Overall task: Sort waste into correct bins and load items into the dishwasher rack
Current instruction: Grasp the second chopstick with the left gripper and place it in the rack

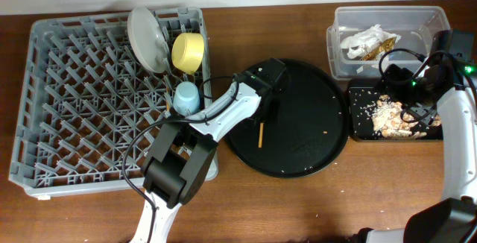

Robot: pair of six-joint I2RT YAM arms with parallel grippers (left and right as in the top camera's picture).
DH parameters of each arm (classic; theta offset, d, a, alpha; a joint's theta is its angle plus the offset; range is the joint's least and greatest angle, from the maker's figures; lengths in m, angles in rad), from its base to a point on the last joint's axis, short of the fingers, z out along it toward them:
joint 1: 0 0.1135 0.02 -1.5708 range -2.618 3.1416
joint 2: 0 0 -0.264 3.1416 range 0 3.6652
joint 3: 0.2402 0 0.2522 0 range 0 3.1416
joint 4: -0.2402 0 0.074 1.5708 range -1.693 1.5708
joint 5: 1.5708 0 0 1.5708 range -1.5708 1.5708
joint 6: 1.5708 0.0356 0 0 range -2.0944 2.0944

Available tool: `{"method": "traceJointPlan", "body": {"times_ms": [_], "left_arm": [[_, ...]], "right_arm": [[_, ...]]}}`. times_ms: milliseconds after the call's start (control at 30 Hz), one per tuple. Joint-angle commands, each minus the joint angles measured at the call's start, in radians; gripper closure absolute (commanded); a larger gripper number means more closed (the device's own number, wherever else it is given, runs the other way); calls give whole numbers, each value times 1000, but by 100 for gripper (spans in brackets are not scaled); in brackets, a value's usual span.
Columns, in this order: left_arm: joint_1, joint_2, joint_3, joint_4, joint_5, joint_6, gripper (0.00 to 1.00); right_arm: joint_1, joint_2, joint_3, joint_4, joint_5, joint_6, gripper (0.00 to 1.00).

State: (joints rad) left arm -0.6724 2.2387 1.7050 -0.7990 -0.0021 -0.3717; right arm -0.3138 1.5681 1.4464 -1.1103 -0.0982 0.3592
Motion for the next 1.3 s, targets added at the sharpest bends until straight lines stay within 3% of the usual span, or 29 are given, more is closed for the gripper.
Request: {"method": "traceJointPlan", "body": {"times_ms": [0,100,267,333,367,533,567,600,733,800,867,933,1000,1167,1200,1233,1267], "left_arm": [[-1,21,-10,3,14,-10,80],[-1,20,-8,3,14,-9,99],[6,19,77,-67,14,-8,99],[24,16,266,-225,12,59,99],[58,16,463,-347,-36,133,99],[168,16,986,-785,-206,135,99],[199,16,1064,-889,-213,135,99],[224,2,1075,-889,-169,181,99],[305,-117,989,-889,-178,247,99],[367,-249,730,-889,-178,145,99],[403,-272,544,-879,-178,114,99],[435,-272,299,-749,-186,98,99],[463,-272,178,-653,-185,45,99],[481,-272,23,-555,-189,43,99],[481,-272,17,-547,-190,44,93],[481,-272,17,-544,-190,44,76],[481,-272,17,-544,-190,51,70]], "right_arm": [[-2,-3,10,0,-5,-3,2],[-2,-3,10,0,-5,-3,2],[-2,-3,10,0,-5,-3,2],[-2,-3,10,0,-5,-3,2],[-2,-3,10,0,-5,-3,1],[-2,-3,10,0,-5,-3,2],[-2,-3,10,0,-5,-3,1],[-2,-3,10,0,-5,-3,2],[-2,-3,10,0,-5,-3,2],[-2,-3,10,0,-5,-3,1],[-2,-3,10,0,-5,-3,2],[-2,-3,10,0,-5,-3,2],[-2,-3,10,0,-5,-3,2],[-2,-2,10,0,-5,-3,2],[-2,-2,10,0,-5,-3,1],[-2,-2,10,0,-5,-3,1],[-2,-2,10,0,-5,-3,2]]}}
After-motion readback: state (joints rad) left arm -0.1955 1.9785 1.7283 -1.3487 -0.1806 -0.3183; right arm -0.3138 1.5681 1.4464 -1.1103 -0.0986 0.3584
